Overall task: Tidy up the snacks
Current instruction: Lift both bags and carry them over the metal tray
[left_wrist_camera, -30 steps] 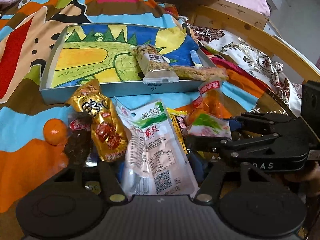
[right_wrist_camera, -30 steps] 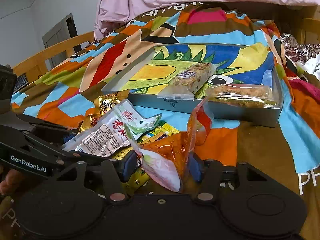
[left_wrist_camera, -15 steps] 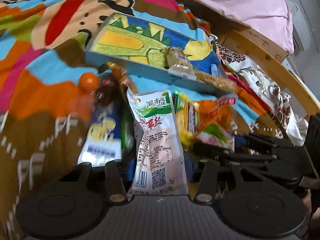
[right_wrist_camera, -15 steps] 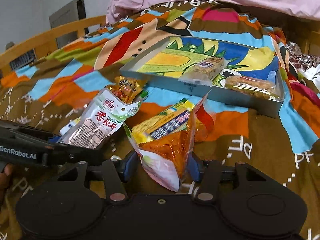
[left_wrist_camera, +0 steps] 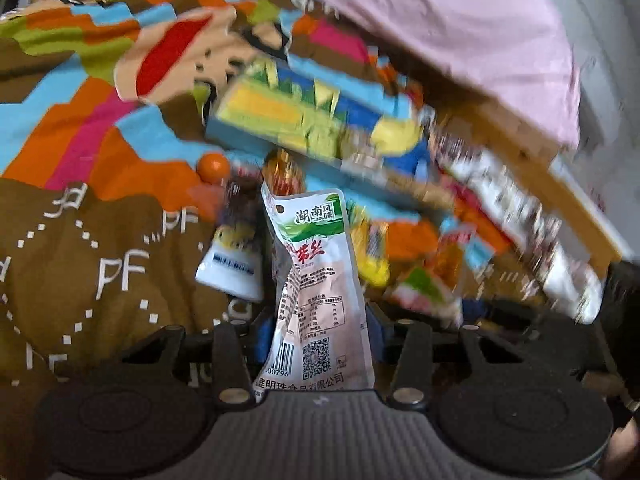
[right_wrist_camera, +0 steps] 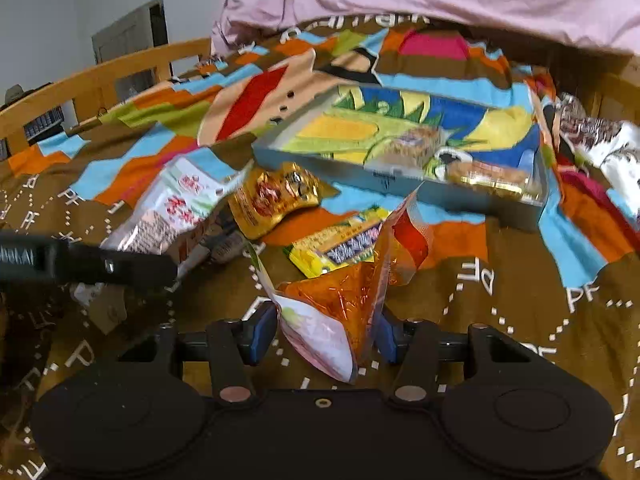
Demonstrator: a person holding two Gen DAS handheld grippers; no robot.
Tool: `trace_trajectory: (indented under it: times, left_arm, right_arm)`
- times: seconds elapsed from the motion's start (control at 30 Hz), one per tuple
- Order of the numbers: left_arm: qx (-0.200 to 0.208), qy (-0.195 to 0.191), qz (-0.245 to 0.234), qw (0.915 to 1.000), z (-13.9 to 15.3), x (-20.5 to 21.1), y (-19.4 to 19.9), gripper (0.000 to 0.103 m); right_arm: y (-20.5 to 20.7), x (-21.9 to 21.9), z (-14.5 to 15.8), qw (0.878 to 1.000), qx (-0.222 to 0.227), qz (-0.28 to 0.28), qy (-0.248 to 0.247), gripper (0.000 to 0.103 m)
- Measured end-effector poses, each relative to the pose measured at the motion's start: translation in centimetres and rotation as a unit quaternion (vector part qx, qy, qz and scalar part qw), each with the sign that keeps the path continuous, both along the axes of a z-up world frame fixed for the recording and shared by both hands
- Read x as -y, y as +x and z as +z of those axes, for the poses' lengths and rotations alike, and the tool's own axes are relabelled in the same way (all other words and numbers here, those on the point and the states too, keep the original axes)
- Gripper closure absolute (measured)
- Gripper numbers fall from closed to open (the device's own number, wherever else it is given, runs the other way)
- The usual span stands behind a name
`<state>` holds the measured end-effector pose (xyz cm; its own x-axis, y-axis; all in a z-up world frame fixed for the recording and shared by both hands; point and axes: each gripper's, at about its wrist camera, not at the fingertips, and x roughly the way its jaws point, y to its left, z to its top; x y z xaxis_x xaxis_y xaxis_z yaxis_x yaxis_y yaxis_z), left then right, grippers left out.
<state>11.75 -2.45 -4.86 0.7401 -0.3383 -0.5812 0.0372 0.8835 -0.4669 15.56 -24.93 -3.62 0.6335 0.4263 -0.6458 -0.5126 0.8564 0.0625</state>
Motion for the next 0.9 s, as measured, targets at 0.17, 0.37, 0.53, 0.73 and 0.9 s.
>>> trace_trajectory:
  times: [0.17, 0.37, 0.53, 0.73, 0.9]
  left_arm:
    - [0.051, -0.015, 0.022, 0.9983, 1.8, -0.3, -1.1, 0.054]
    - [0.097, 0.003, 0.031, 0.9947, 4.3, 0.4, -0.7, 0.054]
    - [0.127, 0.008, 0.032, 0.9913, 6.3, 1.5, 1.1, 0.054]
    - [0.14, 0.008, 0.03, 0.9896, 7.6, 2.6, 4.9, 0.054]
    - [0.147, 0.023, 0.031, 0.9884, 7.7, 3.4, 8.3, 0.054]
  right_arm:
    - [-0.8, 0.3, 1.4, 0.999, 0.043, -0.005, 0.014, 0.05]
    - [-0.2, 1.1, 3.6, 0.995, 0.081, -0.03, 0.043, 0.05]
    - [0.6, 2.4, 5.6, 0.989, 0.112, -0.055, 0.079, 0.05]
    - [2.6, 4.6, 7.1, 0.979, 0.129, -0.093, 0.128, 0.05]
    - [5.2, 6.4, 7.4, 0.971, 0.142, -0.123, 0.149, 0.05]
